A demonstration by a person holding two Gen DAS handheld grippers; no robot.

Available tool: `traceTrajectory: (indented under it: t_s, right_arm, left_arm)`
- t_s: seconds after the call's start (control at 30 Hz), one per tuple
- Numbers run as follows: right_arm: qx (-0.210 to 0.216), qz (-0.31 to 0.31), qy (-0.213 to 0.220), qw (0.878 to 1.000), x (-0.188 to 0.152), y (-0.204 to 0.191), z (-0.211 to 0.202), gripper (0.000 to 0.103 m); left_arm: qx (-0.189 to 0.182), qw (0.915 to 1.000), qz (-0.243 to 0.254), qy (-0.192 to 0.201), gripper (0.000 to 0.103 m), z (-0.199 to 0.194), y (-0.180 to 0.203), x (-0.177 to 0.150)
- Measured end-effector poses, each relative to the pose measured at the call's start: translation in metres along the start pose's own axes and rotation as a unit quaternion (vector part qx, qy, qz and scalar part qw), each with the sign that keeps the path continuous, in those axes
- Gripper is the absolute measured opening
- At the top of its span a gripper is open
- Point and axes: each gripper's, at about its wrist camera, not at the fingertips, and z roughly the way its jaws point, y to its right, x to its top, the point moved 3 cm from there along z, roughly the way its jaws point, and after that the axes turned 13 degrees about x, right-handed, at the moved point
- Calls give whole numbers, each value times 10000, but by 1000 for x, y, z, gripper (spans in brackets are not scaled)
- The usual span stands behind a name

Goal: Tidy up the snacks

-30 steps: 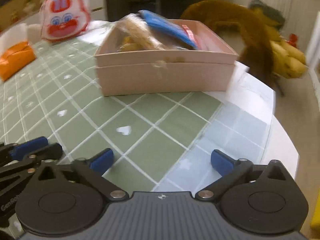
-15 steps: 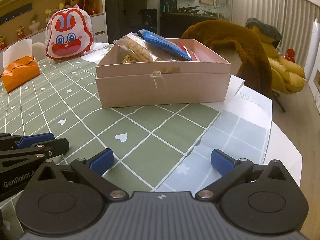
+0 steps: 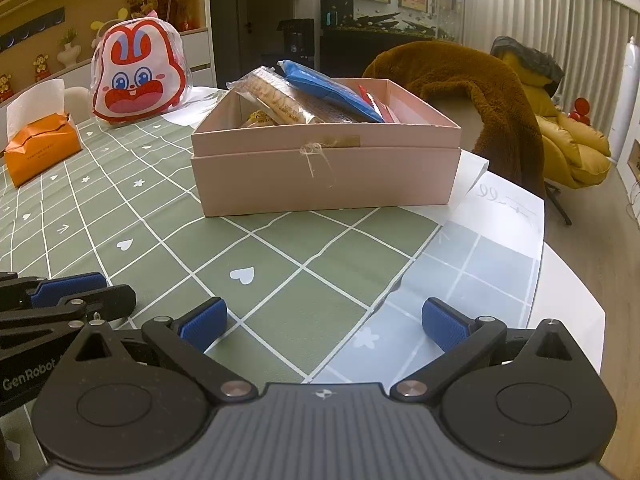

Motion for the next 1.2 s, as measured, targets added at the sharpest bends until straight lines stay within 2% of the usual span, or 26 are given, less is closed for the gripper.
traceTrajectory:
  t_s: [1.2]
  right_arm:
    - [-3,10,6,10000,-1,-1,0,103]
  left_arm:
    - [-54,9999,-137,-88,28,1,-3,1]
